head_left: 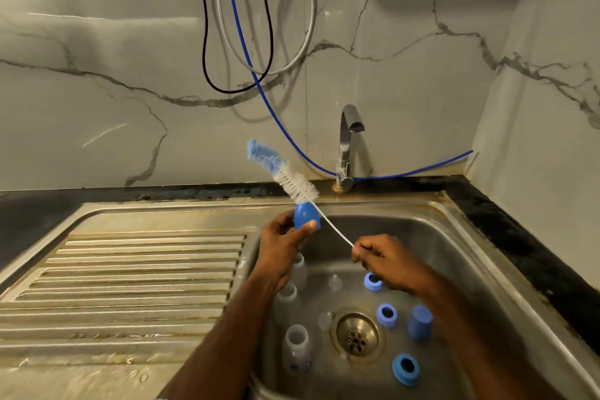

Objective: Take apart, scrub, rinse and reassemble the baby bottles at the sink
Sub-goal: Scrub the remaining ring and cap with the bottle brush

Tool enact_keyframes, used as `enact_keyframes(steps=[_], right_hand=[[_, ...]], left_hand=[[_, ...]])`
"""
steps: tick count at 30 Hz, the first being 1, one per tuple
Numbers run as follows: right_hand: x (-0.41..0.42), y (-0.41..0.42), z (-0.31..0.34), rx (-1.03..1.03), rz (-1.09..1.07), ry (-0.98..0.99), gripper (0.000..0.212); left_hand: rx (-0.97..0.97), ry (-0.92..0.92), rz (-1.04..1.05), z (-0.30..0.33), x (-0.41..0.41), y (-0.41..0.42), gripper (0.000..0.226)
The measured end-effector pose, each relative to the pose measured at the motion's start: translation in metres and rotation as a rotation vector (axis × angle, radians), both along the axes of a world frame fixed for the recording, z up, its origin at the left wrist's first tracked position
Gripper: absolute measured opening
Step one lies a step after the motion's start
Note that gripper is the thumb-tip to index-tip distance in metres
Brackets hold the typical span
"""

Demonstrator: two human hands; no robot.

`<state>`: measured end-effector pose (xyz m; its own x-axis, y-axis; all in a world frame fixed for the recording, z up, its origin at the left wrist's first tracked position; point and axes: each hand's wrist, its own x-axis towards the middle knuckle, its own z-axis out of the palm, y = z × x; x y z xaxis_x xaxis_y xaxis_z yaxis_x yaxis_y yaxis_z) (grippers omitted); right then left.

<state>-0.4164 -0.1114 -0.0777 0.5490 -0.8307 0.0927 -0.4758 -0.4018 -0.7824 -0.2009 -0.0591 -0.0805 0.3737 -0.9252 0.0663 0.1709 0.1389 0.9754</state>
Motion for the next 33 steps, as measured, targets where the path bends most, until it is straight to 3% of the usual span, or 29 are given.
enact_keyframes(steps=[2, 6, 9, 14, 18, 21, 25, 30, 33], right_hand=[[-0.015, -0.005, 0.004, 0.036, 0.005, -0.031, 0.025], [-0.027, -0.005, 0.004, 0.060, 0.012, -0.005, 0.026], [-0.014, -0.003, -0.002, -0.011, 0.016, 0.043, 0.024], [-0.021, -0.006, 0.004, 0.001, 0.015, 0.032, 0.025], [-0.023, -0.005, -0.001, 0.028, -0.004, -0.009, 0.024], [-0.008, -0.005, -0.008, -0.006, -0.020, -0.044, 0.023], [-0.013, -0.003, 0.001, 0.063, 0.025, -0.104, 0.026], [-0.024, -0.003, 0.006, 0.209, -0.009, -0.224, 0.027], [-0.029, -0.005, 0.004, 0.273, -0.017, -0.189, 0.030]], left_hand=[[-0.003, -0.117, 0.026, -0.002, 0.009, -0.002, 0.042], [-0.025, -0.153, 0.074, -0.002, 0.015, 0.001, 0.057], [-0.032, -0.323, 0.063, -0.005, 0.009, 0.001, 0.054], [-0.043, -0.247, 0.144, -0.002, 0.021, 0.002, 0.045], [-0.058, -0.191, 0.029, -0.001, 0.018, 0.004, 0.042], [-0.105, -0.011, -0.074, 0.003, 0.002, 0.003, 0.044], [-0.116, 0.402, -0.136, 0.009, 0.003, 0.007, 0.035], [-0.088, 0.623, -0.234, 0.015, 0.004, 0.010, 0.044], [-0.084, 0.729, -0.242, 0.017, 0.008, 0.010, 0.044]])
